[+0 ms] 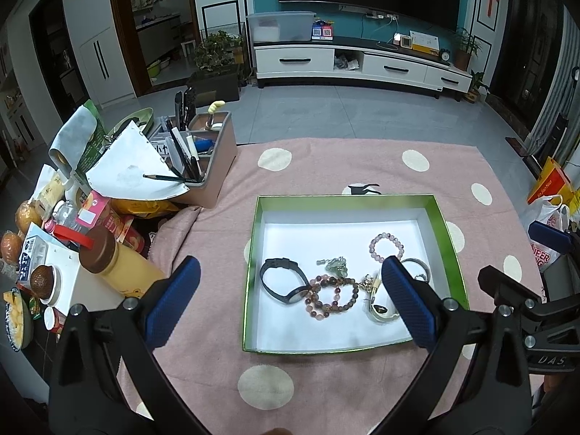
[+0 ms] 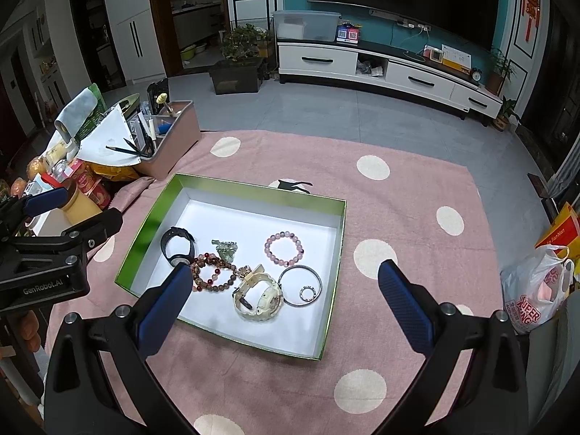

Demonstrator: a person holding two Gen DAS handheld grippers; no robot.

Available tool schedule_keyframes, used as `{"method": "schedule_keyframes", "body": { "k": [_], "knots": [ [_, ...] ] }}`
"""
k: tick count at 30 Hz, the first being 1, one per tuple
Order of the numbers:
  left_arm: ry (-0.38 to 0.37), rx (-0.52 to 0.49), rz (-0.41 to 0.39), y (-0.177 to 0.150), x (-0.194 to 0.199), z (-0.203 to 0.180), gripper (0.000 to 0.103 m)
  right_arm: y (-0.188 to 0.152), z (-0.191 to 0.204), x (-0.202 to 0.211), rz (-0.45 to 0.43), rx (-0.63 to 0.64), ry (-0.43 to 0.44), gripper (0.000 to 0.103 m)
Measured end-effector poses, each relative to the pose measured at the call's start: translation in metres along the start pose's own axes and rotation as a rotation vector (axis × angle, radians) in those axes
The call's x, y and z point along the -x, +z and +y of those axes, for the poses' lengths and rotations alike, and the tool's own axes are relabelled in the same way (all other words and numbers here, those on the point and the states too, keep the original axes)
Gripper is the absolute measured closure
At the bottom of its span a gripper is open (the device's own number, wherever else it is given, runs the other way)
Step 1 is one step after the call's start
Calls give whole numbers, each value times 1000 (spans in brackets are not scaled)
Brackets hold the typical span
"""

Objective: Organize jewelry

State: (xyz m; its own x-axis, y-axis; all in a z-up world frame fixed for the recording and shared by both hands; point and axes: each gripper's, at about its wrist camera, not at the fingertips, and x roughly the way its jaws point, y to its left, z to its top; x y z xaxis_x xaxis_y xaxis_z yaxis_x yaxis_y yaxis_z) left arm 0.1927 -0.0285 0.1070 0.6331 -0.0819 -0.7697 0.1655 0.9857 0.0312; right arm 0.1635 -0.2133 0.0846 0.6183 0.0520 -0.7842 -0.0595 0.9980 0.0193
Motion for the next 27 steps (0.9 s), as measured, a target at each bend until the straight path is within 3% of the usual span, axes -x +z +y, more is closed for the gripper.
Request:
{"method": "schedule_keyframes", "body": {
  "k": [27],
  "knots": [
    [9,2,17,4,-15,-6,2,-1,-2,-10,5,-7,-8,1]
  ]
}}
